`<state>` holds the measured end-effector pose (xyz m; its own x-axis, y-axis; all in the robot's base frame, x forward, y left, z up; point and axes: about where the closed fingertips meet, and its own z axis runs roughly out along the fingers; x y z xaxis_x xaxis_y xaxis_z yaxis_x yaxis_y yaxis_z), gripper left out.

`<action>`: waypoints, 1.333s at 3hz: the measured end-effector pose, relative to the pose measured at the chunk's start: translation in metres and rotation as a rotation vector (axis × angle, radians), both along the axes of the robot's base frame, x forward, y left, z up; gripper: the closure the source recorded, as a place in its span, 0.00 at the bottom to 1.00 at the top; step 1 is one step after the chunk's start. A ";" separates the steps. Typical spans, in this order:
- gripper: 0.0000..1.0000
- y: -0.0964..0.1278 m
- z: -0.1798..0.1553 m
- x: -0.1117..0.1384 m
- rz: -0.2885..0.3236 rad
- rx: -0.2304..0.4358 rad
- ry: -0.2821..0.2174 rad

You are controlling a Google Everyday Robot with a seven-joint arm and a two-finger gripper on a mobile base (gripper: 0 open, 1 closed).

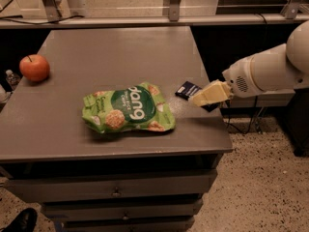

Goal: Move rxbar blueberry near green rice chip bag

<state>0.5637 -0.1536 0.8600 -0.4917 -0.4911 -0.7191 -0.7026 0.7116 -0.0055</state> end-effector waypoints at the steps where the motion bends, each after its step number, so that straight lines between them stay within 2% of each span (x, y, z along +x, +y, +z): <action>1: 0.00 0.006 0.005 0.000 0.014 0.004 -0.009; 2: 0.00 0.006 0.020 0.005 0.017 0.020 -0.046; 3: 0.00 -0.011 0.053 0.021 0.016 0.068 -0.139; 4: 0.00 -0.040 0.107 0.034 0.051 0.098 -0.273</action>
Offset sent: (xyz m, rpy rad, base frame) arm 0.0137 0.0024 0.0377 0.0436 -0.0945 0.0130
